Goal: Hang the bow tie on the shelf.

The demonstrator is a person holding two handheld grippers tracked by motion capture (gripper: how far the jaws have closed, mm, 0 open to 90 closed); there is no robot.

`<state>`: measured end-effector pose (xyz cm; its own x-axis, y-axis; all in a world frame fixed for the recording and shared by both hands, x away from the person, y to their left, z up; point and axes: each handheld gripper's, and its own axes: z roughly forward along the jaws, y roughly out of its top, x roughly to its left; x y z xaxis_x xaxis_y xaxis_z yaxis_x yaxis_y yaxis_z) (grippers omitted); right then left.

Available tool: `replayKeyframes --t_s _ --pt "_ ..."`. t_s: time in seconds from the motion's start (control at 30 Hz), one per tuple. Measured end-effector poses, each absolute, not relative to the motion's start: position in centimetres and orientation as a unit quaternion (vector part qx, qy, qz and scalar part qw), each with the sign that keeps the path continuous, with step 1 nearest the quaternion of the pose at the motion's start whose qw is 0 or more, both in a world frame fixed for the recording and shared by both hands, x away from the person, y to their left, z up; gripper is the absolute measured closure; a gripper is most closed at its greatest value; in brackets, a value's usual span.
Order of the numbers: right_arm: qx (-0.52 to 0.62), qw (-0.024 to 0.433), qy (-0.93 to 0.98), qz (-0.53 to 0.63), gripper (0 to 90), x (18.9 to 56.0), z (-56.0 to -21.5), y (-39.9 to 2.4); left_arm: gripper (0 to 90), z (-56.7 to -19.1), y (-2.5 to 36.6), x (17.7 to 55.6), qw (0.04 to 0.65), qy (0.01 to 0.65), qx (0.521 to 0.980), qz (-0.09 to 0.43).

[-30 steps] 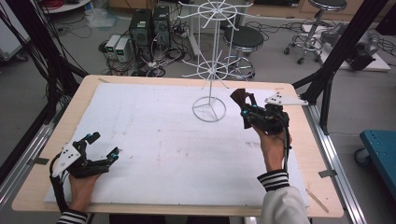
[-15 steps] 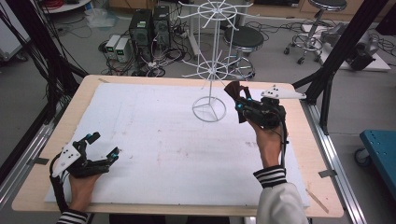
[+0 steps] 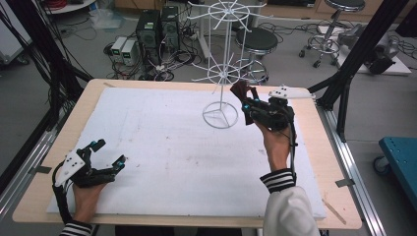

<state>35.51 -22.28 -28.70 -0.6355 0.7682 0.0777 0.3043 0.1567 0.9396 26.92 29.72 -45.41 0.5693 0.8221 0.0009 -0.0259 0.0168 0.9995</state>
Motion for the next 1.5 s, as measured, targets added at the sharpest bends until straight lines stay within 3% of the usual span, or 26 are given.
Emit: replayKeyframes --t_s 1.5 --pt "0.378 0.188 0.753 0.505 77.1 39.9 -31.5 -18.7 6.6 -45.4 29.8 26.9 0.636 0.325 0.616 0.332"
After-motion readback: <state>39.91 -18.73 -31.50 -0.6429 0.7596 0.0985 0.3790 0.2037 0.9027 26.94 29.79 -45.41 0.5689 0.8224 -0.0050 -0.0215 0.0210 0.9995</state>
